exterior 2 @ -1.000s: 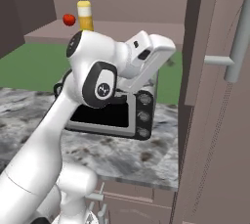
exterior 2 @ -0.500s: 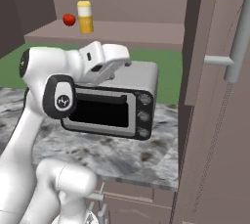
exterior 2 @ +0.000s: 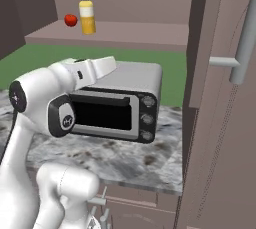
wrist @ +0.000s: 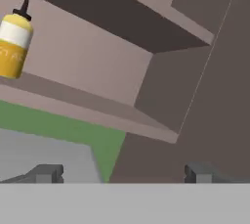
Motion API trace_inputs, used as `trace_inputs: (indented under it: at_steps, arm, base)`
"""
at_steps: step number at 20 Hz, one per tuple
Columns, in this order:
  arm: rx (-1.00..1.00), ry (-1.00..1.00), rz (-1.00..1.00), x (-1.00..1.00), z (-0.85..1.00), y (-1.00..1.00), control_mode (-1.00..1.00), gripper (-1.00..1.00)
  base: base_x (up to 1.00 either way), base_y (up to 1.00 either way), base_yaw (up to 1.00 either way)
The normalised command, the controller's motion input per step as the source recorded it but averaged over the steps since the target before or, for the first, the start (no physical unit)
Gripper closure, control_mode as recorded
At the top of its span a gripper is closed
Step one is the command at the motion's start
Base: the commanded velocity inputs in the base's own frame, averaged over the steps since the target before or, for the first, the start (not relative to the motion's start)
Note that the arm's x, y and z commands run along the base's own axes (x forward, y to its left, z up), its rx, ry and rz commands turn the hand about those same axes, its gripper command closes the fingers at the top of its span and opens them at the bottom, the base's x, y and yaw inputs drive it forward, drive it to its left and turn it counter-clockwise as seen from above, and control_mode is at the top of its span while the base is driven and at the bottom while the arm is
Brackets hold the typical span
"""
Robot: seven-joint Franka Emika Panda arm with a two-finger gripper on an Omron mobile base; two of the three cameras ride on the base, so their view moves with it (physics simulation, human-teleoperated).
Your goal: The dining table condiment station is running low on mustard. Refill the condiment station by opening the cabinet and taking the mustard from the cabinet and placing it on the dining table.
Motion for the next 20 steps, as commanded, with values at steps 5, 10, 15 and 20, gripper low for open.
trace_inputs:
  at_steps: [5,10,15,20]
  arm:
    - [0.28,-0.11,0.29,0.0,0.71,0.5,-1.0,-1.0]
    - [0.2,-0.04,0.15,0.0,0.65,0.53,-1.0,-1.0]
    - [0.0,0.01,0.0,-0.01,0.32,0.41,-1.0,-1.0]
    - [0.0,0.01,0.0,0.0,0.0,0.27,-1.0,-1.0]
  base:
    - [0.0,0.0,0.0]
    - [0.0,0.0,0.0]
    - [0.0,0.0,0.0]
    - [0.0,0.0,0.0]
